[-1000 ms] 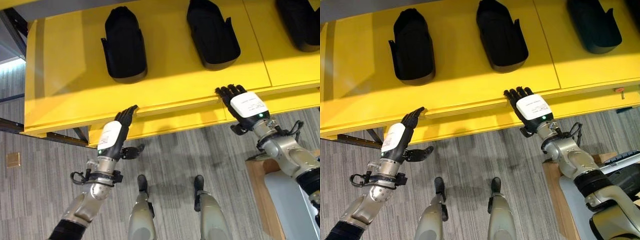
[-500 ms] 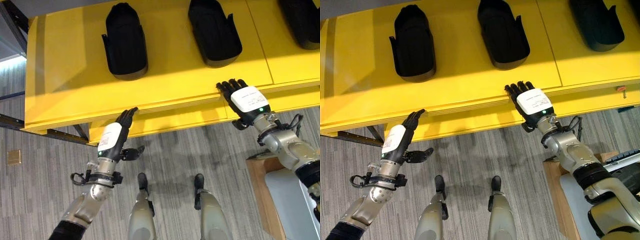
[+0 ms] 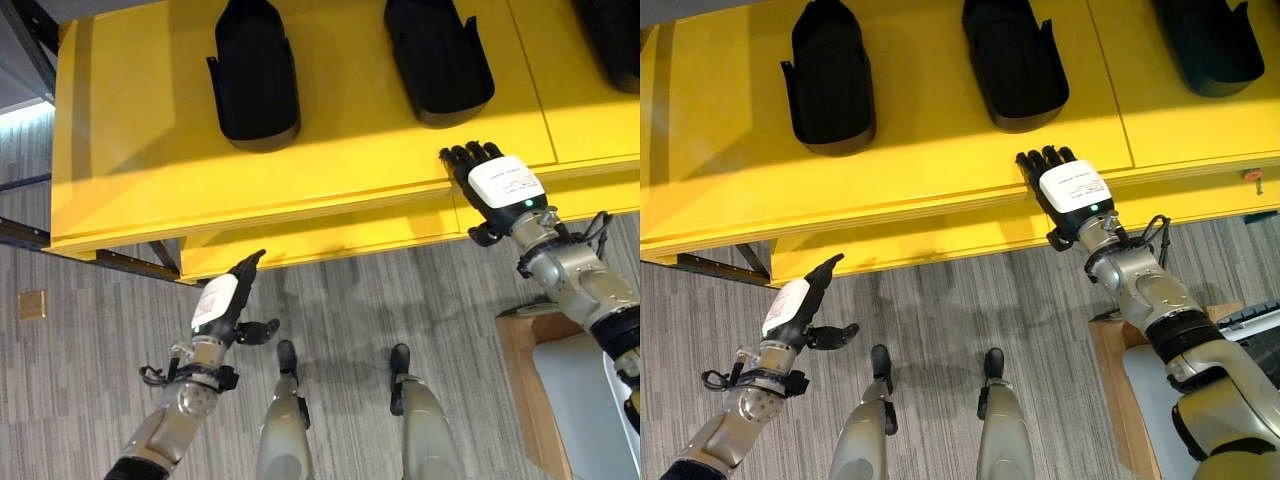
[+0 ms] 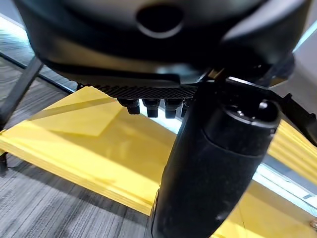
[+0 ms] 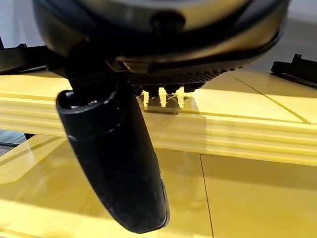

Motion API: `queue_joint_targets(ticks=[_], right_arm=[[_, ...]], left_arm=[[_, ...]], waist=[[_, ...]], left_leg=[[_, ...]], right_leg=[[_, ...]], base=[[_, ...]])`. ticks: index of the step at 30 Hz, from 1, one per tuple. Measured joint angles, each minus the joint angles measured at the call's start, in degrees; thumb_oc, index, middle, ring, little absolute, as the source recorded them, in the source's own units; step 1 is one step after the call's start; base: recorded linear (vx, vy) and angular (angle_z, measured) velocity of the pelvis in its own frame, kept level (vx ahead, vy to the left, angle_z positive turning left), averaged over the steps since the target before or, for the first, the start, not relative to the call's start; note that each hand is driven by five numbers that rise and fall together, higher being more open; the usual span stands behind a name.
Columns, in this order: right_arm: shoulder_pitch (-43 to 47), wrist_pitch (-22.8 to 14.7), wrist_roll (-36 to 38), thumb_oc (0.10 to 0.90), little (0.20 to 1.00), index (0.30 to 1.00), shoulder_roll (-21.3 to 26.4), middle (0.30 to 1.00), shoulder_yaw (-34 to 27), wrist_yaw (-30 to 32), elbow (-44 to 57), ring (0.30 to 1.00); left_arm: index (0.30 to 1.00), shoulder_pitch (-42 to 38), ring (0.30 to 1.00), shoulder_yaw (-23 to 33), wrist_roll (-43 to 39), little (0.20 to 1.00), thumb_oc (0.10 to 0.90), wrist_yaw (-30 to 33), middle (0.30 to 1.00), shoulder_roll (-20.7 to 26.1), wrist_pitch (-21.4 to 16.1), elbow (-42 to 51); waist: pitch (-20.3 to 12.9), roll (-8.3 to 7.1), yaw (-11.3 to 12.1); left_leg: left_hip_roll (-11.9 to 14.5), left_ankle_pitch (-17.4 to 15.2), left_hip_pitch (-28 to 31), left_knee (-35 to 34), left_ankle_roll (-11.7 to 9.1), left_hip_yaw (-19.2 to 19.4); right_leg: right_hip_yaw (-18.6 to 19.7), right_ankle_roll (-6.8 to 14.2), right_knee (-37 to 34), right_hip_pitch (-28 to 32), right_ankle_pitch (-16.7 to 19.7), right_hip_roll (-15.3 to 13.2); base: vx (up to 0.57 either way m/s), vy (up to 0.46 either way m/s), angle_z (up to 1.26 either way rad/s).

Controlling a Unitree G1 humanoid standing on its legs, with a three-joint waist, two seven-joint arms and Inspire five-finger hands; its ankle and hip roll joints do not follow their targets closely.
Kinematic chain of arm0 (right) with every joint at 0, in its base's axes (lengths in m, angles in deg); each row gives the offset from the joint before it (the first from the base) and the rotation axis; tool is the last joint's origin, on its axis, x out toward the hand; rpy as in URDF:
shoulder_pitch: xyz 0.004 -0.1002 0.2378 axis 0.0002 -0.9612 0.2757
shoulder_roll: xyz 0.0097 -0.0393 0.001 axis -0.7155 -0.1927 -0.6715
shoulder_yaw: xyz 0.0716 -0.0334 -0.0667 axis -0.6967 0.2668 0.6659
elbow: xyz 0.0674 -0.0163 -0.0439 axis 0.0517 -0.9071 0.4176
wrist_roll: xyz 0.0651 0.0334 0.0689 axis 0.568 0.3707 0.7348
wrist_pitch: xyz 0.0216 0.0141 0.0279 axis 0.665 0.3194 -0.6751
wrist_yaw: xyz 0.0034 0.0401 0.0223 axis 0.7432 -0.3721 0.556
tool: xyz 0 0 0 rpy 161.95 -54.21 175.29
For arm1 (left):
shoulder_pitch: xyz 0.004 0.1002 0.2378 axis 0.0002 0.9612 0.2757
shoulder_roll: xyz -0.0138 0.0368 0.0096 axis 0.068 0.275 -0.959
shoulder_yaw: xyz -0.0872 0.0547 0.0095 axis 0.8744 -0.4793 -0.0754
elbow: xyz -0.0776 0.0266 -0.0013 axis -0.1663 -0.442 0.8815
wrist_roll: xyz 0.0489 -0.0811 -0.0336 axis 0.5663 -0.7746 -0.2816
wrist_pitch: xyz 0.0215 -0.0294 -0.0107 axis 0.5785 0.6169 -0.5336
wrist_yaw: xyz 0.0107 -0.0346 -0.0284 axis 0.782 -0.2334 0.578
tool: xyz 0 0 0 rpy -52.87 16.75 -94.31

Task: Move parts from the plastic box to the shelf.

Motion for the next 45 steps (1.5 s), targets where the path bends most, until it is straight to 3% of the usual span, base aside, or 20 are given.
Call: queue_joint_targets(ticks=[45], right_arm=[[6.6,2.4,2.9,0.900,1.000,1.000,-0.3,1.000,1.5,-1.0,-3.9,1.000]], left_arm=[[1.000,-0.7,1.000,0.1,-2.2,1.000,0.900,0.0,1.000,-0.1,0.0,0.0]], waist=[[0.0,-0.03,0.6]], left_leg=[[-0.7,1.1,-2.9,0.0,0.3,-1.6]], right_leg=[[-1.3,-0.4,3.2,-3.1,-1.4,-0.8]], base=[[0.00,0.001,0.01]])
